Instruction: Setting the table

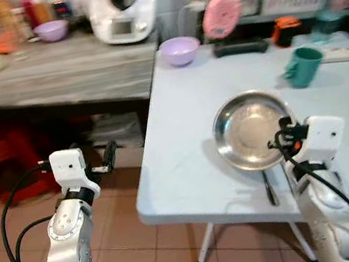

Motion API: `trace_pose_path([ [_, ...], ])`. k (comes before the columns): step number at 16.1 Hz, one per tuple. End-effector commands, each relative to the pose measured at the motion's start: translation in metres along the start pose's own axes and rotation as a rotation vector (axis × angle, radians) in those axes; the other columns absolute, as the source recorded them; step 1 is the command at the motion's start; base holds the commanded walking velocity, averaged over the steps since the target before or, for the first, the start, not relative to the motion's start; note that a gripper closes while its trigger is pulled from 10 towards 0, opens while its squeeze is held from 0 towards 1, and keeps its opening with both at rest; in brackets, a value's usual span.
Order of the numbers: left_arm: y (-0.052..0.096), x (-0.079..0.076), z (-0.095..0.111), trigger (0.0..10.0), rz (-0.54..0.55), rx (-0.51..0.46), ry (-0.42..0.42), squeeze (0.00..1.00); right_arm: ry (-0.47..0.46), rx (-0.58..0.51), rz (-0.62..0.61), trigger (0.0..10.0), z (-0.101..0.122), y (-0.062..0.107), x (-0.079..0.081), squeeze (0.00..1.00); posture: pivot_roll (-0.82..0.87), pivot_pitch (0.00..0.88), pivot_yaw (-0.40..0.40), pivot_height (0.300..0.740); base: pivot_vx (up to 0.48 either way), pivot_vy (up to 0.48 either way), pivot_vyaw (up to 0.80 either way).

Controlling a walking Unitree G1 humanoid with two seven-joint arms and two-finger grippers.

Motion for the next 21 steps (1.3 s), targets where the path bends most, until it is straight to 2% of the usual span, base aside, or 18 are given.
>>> trace_pose_path([
  [1,-0.0002,0.0021,-0.0007,10.0,-0.002,0.008,-0.006,0.00,0.001,-0.025,0.021,10.0,0.0080,0.0006,0.0042,0.00,-0.01,0.000,0.020,0.740,0.000,0.379,0.00],
  [7,-0.0017,0.0011,-0.0011,10.0,-0.003,0.006,-0.006,0.00,0.011,-0.042,0.037,10.0,0.0112,0.0004,0.0069,0.00,-0.01,0.000,0.021,0.740,0.000,0.431,0.00],
  [16,-0.0035,-0.0003,-0.0006,10.0,-0.005,0.000,-0.007,0.00,0.020,-0.057,0.044,10.0,0.0141,0.0010,0.0084,0.00,-0.01,0.000,0.022,0.740,0.000,0.480,0.66],
  [21,-0.0043,-0.0021,-0.0009,10.0,-0.012,0.000,-0.010,0.00,0.015,-0.059,0.042,10.0,0.0148,-0.0005,0.0084,0.00,-0.01,0.000,0.023,0.740,0.000,0.480,0.00],
])
Point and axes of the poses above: a point about 5 cm out from each wrist's last joint towards the gripper, its own y axis pointing back from the gripper into the wrist, its own z axis along the axis of the wrist's last joint, x = y × z, the point moved 6 cm from there along -y, pointing out of the wrist towards the gripper, and after that the axes turned 5 degrees about y, right-handed, at the moved point
